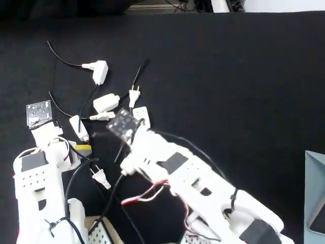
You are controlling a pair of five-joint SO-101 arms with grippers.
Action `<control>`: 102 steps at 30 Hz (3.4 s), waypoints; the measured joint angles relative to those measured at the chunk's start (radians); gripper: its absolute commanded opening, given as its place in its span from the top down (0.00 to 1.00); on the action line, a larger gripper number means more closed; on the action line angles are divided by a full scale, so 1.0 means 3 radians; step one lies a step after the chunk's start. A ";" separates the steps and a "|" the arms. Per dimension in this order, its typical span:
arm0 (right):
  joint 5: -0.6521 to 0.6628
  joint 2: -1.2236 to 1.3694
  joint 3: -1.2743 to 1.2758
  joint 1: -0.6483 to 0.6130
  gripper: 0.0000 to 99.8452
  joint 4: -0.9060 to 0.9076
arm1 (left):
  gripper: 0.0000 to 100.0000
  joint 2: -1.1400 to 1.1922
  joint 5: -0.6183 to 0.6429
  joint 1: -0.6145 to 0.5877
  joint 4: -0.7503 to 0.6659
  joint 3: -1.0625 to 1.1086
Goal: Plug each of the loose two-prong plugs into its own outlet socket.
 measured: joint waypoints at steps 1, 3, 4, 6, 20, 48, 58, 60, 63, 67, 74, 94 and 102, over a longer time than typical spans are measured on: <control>0.0000 0.0000 0.0005 0.0051 0.99 -0.0005 | 0.64 0.0000 0.0000 0.0000 0.0000 0.0000; 0.0000 0.0000 0.0010 0.0102 0.99 -0.0015 | 0.64 0.0000 0.0000 0.0000 0.0000 0.0000; 0.0000 0.0000 0.0031 0.0107 0.99 -0.0036 | 0.64 0.0000 0.0000 0.0000 0.0000 0.0000; 0.0000 0.0000 0.0046 0.0113 0.99 -0.0046 | 0.64 0.0000 0.0000 0.0000 0.0000 0.0000; -0.0292 -0.0005 0.0414 0.0123 0.99 -0.0476 | 0.64 0.0000 0.0000 0.0000 0.0000 0.0000; -0.0440 0.0266 -0.0061 0.0113 0.83 0.0281 | 0.64 -0.0005 0.0000 0.0000 0.0000 0.0036; -0.0542 -0.0220 -0.0031 0.0113 0.95 0.0455 | 0.64 -0.0010 0.0000 0.0000 0.0000 0.0041; -0.0547 -0.0245 -0.0031 0.0113 0.97 0.0455 | 0.64 -0.0010 0.0000 0.0000 0.0000 0.0041; -0.0547 -0.0245 0.0000 0.0128 0.99 0.0430 | 0.64 -0.0010 0.0000 0.0000 0.0000 0.0041; -0.0552 -0.0189 0.0118 0.0133 0.99 0.0194 | 0.64 -0.0010 0.0000 0.0000 0.0000 0.0041; -0.0465 -0.0046 0.0107 0.0148 0.99 0.0087 | 0.64 -0.0010 0.0000 0.0000 0.0000 0.0041; -0.0435 -0.1330 -0.0138 0.0174 0.92 0.1565 | 0.64 -0.0010 0.0000 0.0598 0.0256 -0.0077; -0.0435 -0.2567 -0.0020 0.0757 0.94 0.1933 | 0.64 -0.0010 0.0000 0.1519 0.0389 -0.0317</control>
